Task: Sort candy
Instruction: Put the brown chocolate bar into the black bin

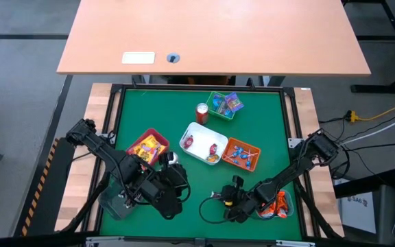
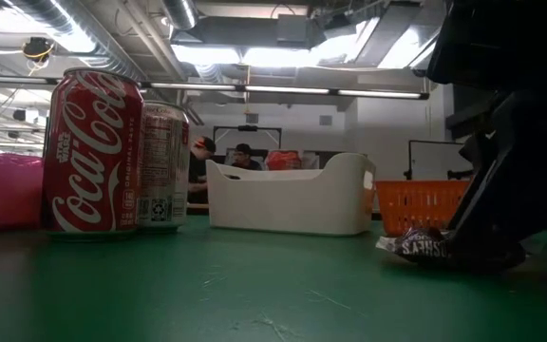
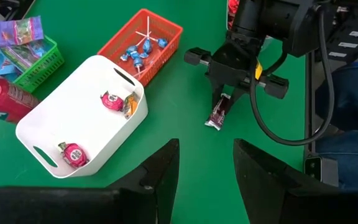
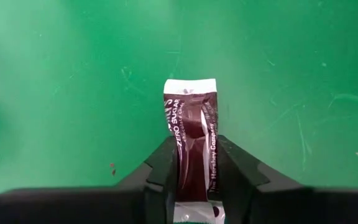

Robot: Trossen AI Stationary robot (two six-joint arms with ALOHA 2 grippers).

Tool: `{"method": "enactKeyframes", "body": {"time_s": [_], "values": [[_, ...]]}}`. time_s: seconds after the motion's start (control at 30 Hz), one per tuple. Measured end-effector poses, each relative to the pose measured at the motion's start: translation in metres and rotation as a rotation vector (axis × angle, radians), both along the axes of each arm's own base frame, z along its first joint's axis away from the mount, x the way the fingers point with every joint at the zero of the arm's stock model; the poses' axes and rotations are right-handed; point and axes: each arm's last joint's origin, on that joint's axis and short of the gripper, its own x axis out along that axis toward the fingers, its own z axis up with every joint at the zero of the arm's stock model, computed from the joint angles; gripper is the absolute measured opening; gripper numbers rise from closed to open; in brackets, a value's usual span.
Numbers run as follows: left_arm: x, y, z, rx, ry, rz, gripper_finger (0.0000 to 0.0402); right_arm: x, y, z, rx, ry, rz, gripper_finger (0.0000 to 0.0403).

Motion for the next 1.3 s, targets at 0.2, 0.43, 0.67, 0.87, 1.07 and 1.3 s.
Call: {"method": "enactKeyframes", "body": {"time_s": [0.2,0.43,0.67,0.87,1.07,1.3], "values": [[0.0,0.0,0.0,-0.001,0.001,-0.002,0.014,0.0,0.0,0.003,-0.005,0.002,0.022,0.0085],[-0.001,-0.002,-0.001,-0.024,0.027,-0.027,0.014,-0.005,-0.003,0.03,0.017,-0.031,0.076,0.008],[-0.002,-0.005,-0.001,-0.004,0.028,-0.063,0.014,-0.011,-0.008,0.07,0.042,-0.128,0.133,0.008],[0.011,-0.016,-0.01,0.096,0.007,-0.206,0.014,-0.02,-0.017,0.11,0.141,-0.213,0.179,0.008],[0.033,-0.032,-0.03,0.284,0.007,-0.415,0.014,-0.031,-0.025,0.142,0.216,-0.305,0.188,0.008],[0.057,-0.044,-0.051,0.512,-0.021,-0.543,0.014,-0.031,-0.024,0.156,0.313,-0.378,0.229,0.008]]}}
